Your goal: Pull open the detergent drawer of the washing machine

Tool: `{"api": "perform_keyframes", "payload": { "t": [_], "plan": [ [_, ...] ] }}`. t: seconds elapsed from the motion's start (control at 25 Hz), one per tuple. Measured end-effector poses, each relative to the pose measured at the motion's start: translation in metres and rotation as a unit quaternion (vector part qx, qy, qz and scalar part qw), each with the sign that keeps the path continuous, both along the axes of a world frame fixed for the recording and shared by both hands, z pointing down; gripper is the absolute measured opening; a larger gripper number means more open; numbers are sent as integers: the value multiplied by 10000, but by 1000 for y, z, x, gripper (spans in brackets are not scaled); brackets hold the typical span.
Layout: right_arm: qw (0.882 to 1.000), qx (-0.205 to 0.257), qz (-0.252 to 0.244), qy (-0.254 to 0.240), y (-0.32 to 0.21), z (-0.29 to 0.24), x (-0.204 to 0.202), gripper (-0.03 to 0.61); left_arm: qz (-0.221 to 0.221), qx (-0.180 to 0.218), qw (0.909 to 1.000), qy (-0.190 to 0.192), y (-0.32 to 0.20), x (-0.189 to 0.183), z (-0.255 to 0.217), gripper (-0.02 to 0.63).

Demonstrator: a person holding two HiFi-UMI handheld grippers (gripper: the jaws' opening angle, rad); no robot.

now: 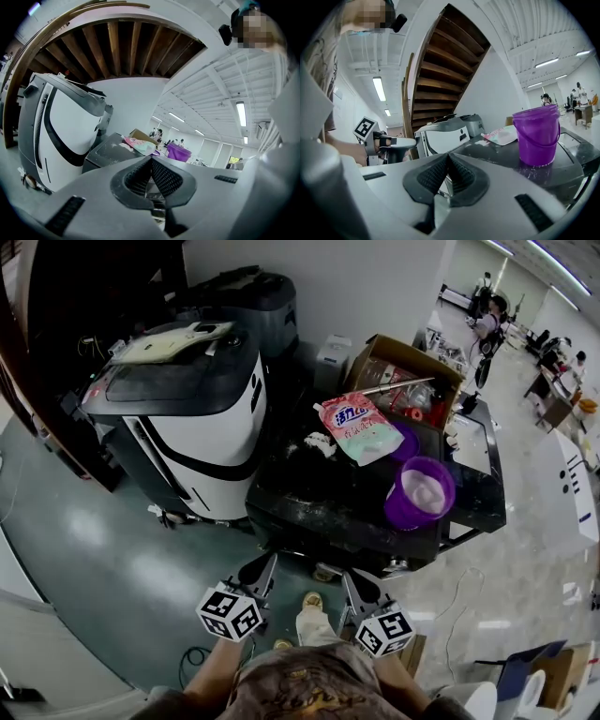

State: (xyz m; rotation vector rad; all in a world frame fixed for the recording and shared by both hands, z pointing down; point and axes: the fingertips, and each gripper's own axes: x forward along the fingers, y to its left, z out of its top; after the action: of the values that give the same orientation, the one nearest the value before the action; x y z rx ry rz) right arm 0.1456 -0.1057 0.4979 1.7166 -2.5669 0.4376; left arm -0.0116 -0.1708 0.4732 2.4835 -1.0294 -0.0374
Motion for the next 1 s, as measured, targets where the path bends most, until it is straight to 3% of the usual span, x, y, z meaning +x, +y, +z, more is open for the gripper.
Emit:
{"api": "perform_keyframes", "payload": {
  "t": [0.24, 0.44, 0.52, 0.68, 1.0],
  "plan": [
    [10000, -13, -97, -3, -21, 2, 4, 3, 78, -47, 9999, -57, -14, 8, 6, 23],
    [9999, -74, -124, -19, -31, 6, 5, 3, 110, -213, 9996, 147, -23, 9, 13, 34],
    [9999, -90, -127, -32, -34, 8, 5, 4, 144, -321, 9991, 252, -27, 8, 17, 89],
    [9998, -141, -121, -40, -37, 11, 4, 4, 191, -601, 9965, 544, -31, 5, 29, 118],
    [9996, -259, -112, -2, -39, 17, 3, 4, 597, -1002, 9878, 1030, -37, 13, 59, 304]
  ]
}}
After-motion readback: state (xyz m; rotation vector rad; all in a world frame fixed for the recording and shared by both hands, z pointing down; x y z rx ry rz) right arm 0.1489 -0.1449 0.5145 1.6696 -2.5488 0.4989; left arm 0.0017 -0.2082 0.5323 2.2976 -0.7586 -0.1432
